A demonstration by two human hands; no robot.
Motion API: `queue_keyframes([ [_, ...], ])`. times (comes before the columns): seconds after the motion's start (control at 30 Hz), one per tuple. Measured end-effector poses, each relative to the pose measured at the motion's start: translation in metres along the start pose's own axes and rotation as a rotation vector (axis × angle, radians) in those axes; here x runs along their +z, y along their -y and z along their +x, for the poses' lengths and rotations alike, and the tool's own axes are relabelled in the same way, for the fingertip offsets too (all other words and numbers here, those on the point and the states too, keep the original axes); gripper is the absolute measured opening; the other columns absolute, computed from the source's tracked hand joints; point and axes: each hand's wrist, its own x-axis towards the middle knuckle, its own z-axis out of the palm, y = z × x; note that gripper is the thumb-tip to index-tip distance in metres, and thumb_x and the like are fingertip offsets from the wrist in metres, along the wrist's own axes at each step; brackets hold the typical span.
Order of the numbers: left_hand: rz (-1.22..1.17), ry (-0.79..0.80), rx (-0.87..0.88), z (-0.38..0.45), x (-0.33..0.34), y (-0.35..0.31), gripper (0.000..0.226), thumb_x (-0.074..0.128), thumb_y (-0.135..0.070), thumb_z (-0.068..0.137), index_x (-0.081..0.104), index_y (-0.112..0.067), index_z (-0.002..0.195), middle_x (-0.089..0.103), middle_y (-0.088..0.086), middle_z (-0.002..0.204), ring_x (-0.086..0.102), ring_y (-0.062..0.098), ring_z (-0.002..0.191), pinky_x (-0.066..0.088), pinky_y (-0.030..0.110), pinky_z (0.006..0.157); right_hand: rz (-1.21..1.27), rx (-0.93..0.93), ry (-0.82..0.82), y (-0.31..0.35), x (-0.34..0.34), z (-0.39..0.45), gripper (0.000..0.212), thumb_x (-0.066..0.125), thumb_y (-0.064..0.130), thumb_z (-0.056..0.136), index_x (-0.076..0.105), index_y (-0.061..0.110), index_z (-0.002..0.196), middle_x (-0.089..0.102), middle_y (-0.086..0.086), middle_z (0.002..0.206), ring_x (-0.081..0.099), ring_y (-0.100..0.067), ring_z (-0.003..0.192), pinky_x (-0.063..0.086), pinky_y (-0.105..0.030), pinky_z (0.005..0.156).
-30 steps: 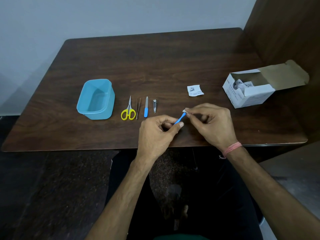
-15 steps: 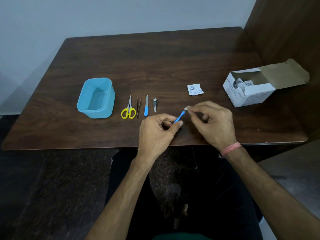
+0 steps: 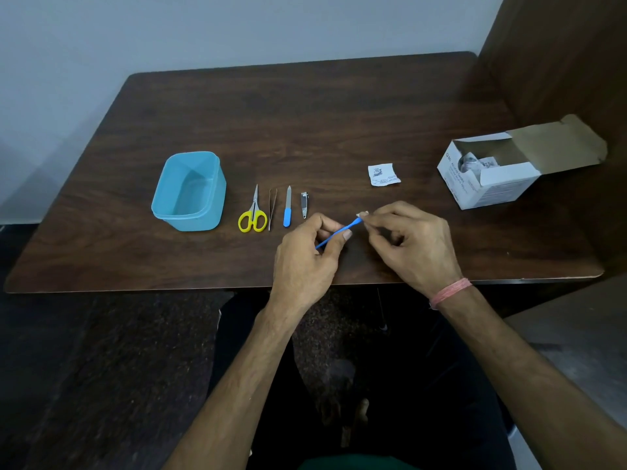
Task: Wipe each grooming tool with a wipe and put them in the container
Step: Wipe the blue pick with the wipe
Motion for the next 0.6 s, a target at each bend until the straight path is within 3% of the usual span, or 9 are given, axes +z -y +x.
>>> queue_keyframes([
  [0.13, 0.024, -0.003, 0.0, -0.0009, -0.0001, -0.0009, 0.011, 0.074, -0.033, 0.107, 0.072, -0.032, 0.097, 0.077, -0.019, 0.091, 0.073, 0.016, 0.084, 0.06, 0.043, 0.08, -0.02, -0.004, -0.029, -0.0016, 0.002, -0.0006, 0.021, 0.082, 0.015, 0.096, 0.087, 0.027, 0.113, 0.077, 0.013, 0.102, 0.047, 0.012, 0.061, 0.057, -0.032, 0.062],
  [0.33, 0.021, -0.02, 0.027, -0.0015, -0.0016, -0.0022, 0.01, 0.073, -0.032, 0.108, 0.072, -0.029, 0.098, 0.078, -0.017, 0.093, 0.073, 0.013, 0.088, 0.06, 0.043, 0.082, -0.089, -0.081, -0.032, -0.001, 0.0026, -0.0026, 0.023, 0.08, 0.014, 0.097, 0.087, 0.028, 0.115, 0.078, 0.012, 0.103, 0.048, 0.004, 0.072, 0.058, -0.032, 0.06],
  [0.47, 0.024, -0.019, 0.034, -0.0019, -0.0014, -0.0025, 0.01, 0.073, -0.032, 0.108, 0.072, -0.029, 0.098, 0.077, -0.016, 0.093, 0.074, 0.016, 0.086, 0.061, 0.046, 0.081, -0.156, -0.155, -0.029, -0.0006, 0.0031, -0.0038, 0.021, 0.077, 0.016, 0.101, 0.086, 0.027, 0.117, 0.078, 0.01, 0.105, 0.065, -0.009, 0.069, 0.058, -0.035, 0.058],
  [0.6, 0.02, -0.027, 0.047, -0.0033, -0.0009, -0.0029, 0.011, 0.073, -0.032, 0.108, 0.072, -0.029, 0.098, 0.077, -0.016, 0.091, 0.073, 0.019, 0.082, 0.06, 0.043, 0.077, -0.163, -0.141, -0.047, -0.0011, 0.0032, -0.0031, 0.021, 0.077, 0.016, 0.1, 0.086, 0.026, 0.115, 0.078, 0.01, 0.105, 0.066, -0.01, 0.069, 0.058, -0.035, 0.058],
])
